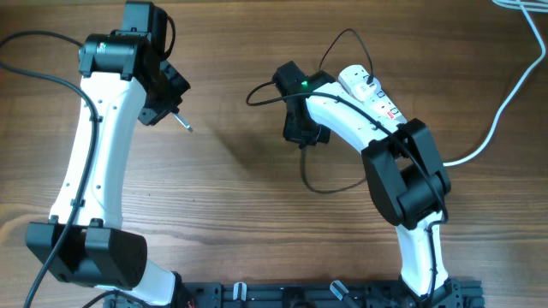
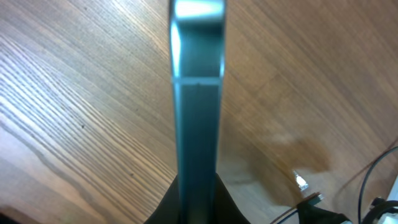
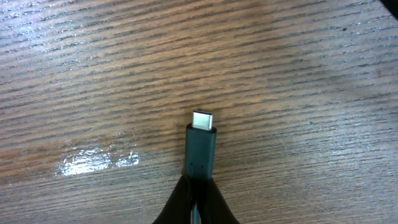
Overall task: Plug charger to phone and switch on socket
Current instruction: 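Bring the plug toward the phone's bottom port held by the left gripper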
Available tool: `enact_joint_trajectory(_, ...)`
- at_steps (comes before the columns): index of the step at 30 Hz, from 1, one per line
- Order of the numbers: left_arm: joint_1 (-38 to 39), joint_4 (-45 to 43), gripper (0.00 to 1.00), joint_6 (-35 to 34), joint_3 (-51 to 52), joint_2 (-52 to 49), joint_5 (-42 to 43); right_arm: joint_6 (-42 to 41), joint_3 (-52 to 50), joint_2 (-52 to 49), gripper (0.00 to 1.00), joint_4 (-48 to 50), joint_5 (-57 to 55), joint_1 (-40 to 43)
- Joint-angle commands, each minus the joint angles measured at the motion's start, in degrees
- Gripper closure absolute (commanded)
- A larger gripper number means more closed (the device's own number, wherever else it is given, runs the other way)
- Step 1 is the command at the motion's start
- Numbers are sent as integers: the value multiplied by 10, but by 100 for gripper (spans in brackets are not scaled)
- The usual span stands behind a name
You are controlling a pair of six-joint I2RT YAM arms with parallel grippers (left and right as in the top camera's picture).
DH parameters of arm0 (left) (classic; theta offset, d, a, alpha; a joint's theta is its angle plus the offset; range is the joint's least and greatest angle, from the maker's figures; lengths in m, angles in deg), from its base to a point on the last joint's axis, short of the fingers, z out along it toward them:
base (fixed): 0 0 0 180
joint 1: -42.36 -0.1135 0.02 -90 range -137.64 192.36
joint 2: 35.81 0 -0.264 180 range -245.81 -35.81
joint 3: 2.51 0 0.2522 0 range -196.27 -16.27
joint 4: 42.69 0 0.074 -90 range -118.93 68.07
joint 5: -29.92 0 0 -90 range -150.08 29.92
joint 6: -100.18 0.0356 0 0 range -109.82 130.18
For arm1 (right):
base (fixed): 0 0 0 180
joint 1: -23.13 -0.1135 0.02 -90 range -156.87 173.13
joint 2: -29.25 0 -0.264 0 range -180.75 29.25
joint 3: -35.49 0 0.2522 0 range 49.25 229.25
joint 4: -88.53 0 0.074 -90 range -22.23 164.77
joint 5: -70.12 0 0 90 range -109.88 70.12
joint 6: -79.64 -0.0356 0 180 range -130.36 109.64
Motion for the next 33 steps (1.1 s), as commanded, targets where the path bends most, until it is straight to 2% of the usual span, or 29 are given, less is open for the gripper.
enact_joint_trajectory(1,3,-31,96,37,-6,1,43,25,-1,32,95,-5,31,4)
enact_joint_trajectory(4,3,-78,96,130,-6,1,167,82,-1,89,96,-10,88,4)
enact_joint_trajectory(7,3,-141,96,228,-6,1,350,142,-1,160,95,-27,189,3)
enact_joint_trajectory(12,-3,-232,96,235,-6,1,460,191,-1,263,95,-70,258,3)
enact_joint_trajectory(14,-12,-264,96,236,-6,1,536,230,-1,297,96,-85,307,2)
enact_joint_trajectory(18,-27,-320,96,236,-6,1,667,237,-1,334,96,-102,326,-13)
enact_joint_trajectory(24,-27,-302,96,238,-6,1,677,225,-1,359,95,-54,327,-48)
enact_joint_trajectory(31,-27,-281,96,261,-6,1,681,221,0,403,95,-17,226,-68)
enact_joint_trajectory(33,-27,-282,96,261,-6,1,721,221,0,404,95,-14,211,-74)
